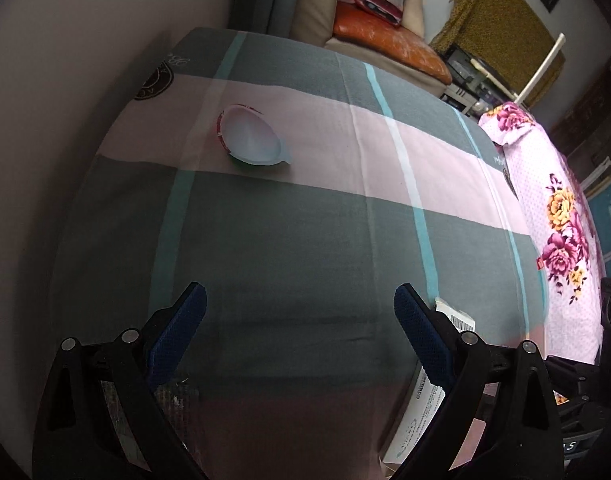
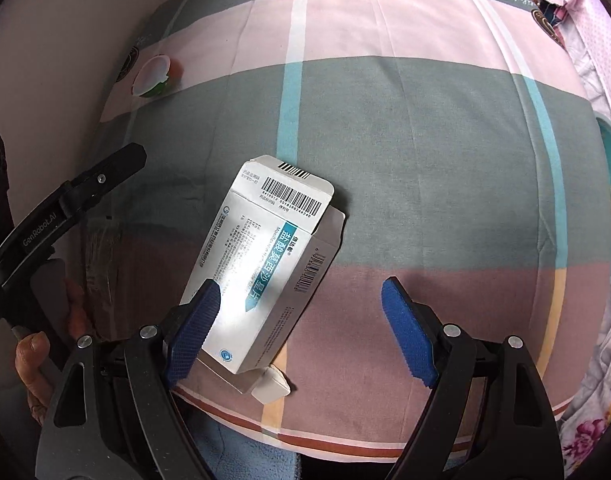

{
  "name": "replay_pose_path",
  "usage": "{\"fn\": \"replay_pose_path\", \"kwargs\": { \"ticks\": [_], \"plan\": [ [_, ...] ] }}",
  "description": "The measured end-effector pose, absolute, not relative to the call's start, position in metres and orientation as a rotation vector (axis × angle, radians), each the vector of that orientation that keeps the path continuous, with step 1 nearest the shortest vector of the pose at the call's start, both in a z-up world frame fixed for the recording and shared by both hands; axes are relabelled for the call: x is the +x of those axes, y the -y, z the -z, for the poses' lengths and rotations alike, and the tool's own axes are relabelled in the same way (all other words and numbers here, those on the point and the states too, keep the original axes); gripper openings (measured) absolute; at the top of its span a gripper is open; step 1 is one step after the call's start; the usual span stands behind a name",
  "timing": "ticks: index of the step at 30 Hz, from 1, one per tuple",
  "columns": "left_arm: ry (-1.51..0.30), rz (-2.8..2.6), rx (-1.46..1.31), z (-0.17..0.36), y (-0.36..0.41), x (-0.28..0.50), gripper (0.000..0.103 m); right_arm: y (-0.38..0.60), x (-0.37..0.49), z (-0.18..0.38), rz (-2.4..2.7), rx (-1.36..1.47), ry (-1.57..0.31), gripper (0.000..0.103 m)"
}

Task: Collect trash
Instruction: 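Grasp the white medicine box with the right gripper and lift it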

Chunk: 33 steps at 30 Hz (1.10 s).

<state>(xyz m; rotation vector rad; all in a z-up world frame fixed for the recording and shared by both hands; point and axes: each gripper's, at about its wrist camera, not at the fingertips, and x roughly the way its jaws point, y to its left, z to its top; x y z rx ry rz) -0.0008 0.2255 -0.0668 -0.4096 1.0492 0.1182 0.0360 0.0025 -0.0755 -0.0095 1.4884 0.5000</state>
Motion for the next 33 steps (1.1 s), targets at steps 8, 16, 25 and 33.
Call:
{"fn": "replay_pose_path", "kwargs": {
  "ticks": [8, 16, 25, 33],
  "plan": [
    [-1.042, -0.162, -0.447, 0.071, -0.256, -0.011, 0.095, -0.032, 0.033, 0.095, -0.456, -0.004, -1.576, 0.086],
    [-1.052, -0.171, -0.443, 0.077, -0.259, -0.011, 0.095, -0.058, 0.036, 0.099, -0.411, -0.053, -1.547, 0.088],
    [-1.057, -0.193, -0.472, 0.084, -0.266, -0.008, 0.095, -0.052, 0.026, 0.092, -0.449, -0.123, -1.438, 0.072],
    [-1.035, -0.216, -0.496, 0.081, -0.264, 0.009, 0.095, -0.031, 0.055, 0.076, -0.456, -0.057, -1.392, 0.068]
  ]
}}
